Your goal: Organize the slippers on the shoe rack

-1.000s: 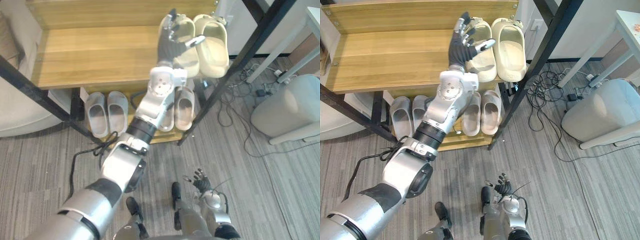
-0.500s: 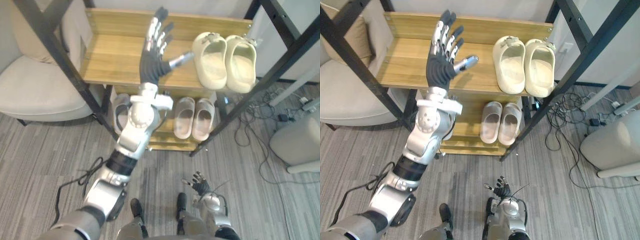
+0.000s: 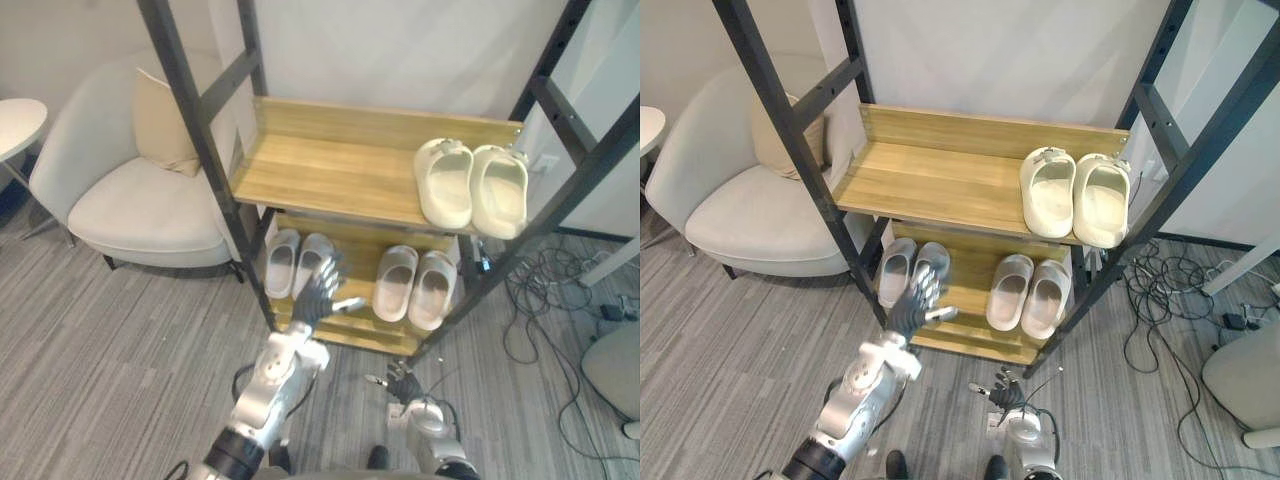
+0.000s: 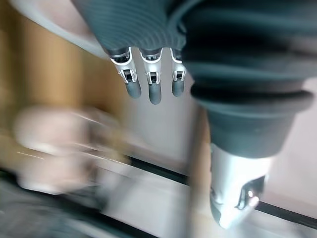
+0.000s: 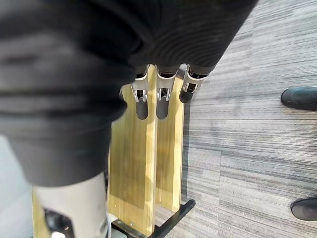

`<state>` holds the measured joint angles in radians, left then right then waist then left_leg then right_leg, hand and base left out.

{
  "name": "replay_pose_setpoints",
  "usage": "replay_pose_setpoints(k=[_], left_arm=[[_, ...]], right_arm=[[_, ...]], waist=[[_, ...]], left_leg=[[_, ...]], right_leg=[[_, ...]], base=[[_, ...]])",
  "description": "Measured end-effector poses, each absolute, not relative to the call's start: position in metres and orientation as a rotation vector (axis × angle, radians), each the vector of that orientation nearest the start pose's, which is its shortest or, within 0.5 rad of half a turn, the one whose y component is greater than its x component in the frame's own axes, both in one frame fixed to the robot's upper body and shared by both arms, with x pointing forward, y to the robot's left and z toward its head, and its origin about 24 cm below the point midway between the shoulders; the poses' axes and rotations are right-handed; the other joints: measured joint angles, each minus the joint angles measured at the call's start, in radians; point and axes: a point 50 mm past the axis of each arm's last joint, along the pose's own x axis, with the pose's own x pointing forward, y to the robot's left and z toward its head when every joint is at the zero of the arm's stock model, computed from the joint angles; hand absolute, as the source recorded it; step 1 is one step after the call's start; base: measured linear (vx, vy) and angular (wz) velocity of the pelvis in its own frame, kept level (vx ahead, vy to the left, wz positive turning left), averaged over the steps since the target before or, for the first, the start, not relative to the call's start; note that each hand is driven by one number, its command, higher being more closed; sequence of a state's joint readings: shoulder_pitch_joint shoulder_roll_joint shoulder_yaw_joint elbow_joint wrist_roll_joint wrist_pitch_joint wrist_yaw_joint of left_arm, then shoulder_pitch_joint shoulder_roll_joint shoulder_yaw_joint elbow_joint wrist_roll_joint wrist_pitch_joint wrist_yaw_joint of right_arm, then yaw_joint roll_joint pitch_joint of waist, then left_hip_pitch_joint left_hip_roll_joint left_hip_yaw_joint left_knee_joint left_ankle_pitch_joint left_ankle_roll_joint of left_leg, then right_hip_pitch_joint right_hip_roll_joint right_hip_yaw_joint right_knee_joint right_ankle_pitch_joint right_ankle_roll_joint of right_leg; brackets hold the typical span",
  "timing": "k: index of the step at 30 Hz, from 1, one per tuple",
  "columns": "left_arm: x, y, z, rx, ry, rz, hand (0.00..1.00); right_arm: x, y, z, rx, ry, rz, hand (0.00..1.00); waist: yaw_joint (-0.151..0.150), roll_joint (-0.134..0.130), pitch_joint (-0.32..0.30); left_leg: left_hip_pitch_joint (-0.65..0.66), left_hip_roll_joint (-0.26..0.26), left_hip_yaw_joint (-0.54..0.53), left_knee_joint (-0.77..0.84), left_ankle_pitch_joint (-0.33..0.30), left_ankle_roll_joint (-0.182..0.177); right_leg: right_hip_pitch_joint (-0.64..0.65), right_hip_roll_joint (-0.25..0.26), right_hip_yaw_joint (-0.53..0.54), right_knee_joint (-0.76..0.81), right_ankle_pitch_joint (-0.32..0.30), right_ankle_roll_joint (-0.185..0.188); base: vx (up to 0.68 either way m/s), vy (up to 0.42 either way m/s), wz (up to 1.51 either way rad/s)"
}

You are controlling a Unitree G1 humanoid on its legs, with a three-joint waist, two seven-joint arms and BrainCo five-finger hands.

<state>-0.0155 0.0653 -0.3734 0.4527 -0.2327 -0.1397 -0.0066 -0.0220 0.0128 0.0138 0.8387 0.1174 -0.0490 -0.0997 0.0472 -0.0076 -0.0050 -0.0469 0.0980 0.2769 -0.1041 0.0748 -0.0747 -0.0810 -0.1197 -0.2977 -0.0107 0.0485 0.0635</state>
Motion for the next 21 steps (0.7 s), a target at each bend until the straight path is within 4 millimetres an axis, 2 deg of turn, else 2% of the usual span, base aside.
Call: replay_pose_setpoints(k=[2, 4, 7, 11, 14, 21], left_arm=[[0.199, 0.103, -0.092, 0.05, 0.542, -0.275, 0.0], [0.173, 0.123, -0.123, 0.213, 0.72, -0.26, 0.0], [0.15, 0.147, -0.142, 0.328, 0.86, -0.189, 0.0], [0.133, 0.167, -0.149, 0.406, 0.924, -0.119, 0.0], [0.128, 0.172, -0.151, 0.41, 0.942, -0.079, 0.0], [0.115, 0.178, -0.154, 0.36, 0.98, 0.001, 0.0]], right_arm=[[0.164, -0.151, -0.133, 0.062, 0.836, -0.129, 0.0], [0.15, -0.154, -0.142, 0.052, 0.901, -0.138, 0.0], [0.14, -0.156, -0.148, 0.042, 0.945, -0.145, 0.0], [0.14, -0.157, -0.149, 0.038, 0.944, -0.151, 0.0], [0.144, -0.157, -0.147, 0.035, 0.93, -0.155, 0.0], [0.134, -0.158, -0.152, 0.028, 0.976, -0.162, 0.0]], waist=[[-0.005, -0.002, 0.0], [-0.01, -0.007, -0.004], [-0.011, -0.011, -0.001], [-0.014, -0.017, 0.003], [-0.014, -0.019, 0.005], [-0.025, -0.016, 0.008]], left_leg=[[0.014, -0.004, -0.018, 0.0, -0.001, -0.001], [0.02, -0.007, -0.035, 0.0, -0.001, -0.001], [0.025, -0.014, -0.04, 0.0, -0.001, -0.001], [0.053, -0.02, -0.043, 0.0, -0.007, 0.0], [0.05, -0.024, -0.047, 0.0, -0.008, 0.001], [0.05, -0.032, -0.081, -0.005, -0.01, 0.001]], right_leg=[[0.031, 0.0, -0.009, -0.02, 0.001, 0.004], [0.048, 0.001, -0.018, -0.032, 0.002, 0.006], [0.054, 0.002, -0.018, -0.034, 0.005, 0.004], [0.085, 0.0, -0.021, -0.051, 0.007, 0.01], [0.084, -0.003, -0.024, -0.054, 0.002, 0.014], [0.108, -0.008, -0.054, -0.062, 0.0, 0.016]], base=[[0.0, 0.004, 0.22], [0.01, 0.004, 0.14], [0.0, 0.004, 0.03], [-0.03, 0.009, 0.02], [-0.04, 0.014, 0.02], [-0.03, 0.005, 0.15]])
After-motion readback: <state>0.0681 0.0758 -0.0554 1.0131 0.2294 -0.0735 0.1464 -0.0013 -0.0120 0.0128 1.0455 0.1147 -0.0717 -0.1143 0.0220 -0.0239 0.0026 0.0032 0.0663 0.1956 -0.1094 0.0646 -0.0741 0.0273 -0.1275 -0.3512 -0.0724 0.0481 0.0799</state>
